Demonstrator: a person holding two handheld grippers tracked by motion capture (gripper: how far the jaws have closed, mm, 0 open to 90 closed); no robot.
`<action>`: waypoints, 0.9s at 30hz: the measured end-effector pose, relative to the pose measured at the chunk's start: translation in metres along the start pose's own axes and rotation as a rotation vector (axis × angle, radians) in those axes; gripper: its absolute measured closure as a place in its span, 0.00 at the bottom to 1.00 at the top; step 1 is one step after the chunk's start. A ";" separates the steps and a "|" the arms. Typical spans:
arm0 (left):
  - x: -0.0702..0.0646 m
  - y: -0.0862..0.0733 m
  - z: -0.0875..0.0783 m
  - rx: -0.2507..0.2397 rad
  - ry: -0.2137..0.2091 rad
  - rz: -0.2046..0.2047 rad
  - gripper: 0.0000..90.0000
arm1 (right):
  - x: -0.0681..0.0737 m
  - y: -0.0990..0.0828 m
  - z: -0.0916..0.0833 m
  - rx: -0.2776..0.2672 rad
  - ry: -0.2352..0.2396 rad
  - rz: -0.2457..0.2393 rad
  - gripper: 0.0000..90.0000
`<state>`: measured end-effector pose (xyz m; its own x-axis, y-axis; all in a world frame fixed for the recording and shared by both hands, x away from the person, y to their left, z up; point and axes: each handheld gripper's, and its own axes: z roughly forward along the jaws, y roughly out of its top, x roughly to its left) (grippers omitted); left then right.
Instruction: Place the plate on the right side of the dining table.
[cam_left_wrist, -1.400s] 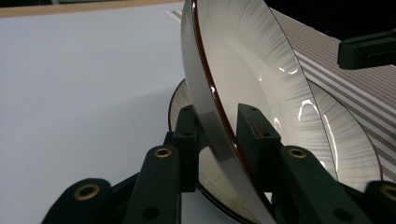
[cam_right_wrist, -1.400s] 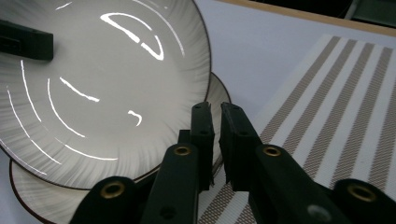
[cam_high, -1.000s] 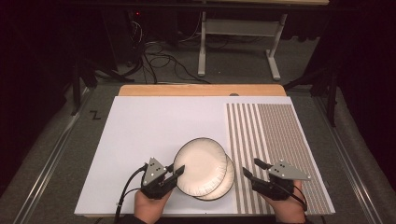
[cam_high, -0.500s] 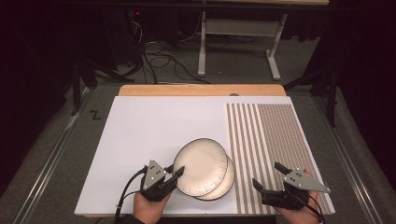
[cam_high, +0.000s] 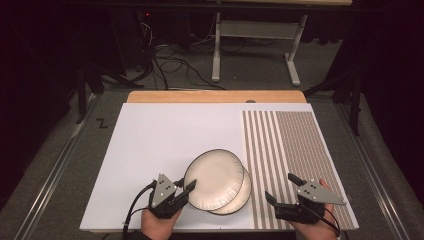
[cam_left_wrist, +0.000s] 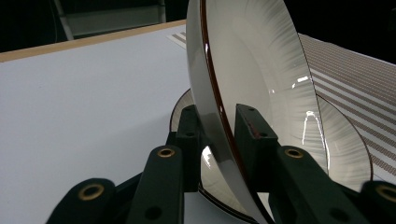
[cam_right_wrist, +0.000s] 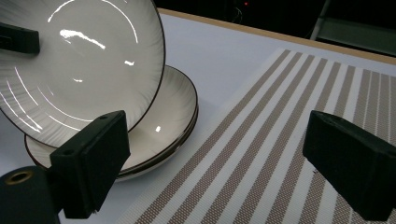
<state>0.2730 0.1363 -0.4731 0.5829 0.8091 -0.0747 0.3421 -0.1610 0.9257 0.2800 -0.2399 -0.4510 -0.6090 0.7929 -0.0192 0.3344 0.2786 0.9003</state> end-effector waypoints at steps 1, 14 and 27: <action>0.000 0.000 0.000 -0.001 -0.002 -0.002 0.81 | 0.001 0.001 0.002 0.003 0.001 -0.002 0.09; 0.002 0.000 0.001 -0.002 -0.011 -0.002 0.81 | 0.021 0.019 0.044 0.025 0.054 -0.033 0.10; 0.003 0.000 0.002 -0.002 -0.016 -0.005 0.81 | 0.030 0.042 0.073 0.034 0.111 -0.005 0.16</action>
<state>0.2762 0.1376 -0.4743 0.5932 0.8005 -0.0853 0.3433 -0.1556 0.9262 0.3279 -0.1647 -0.4457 -0.6862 0.7269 0.0263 0.3543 0.3025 0.8848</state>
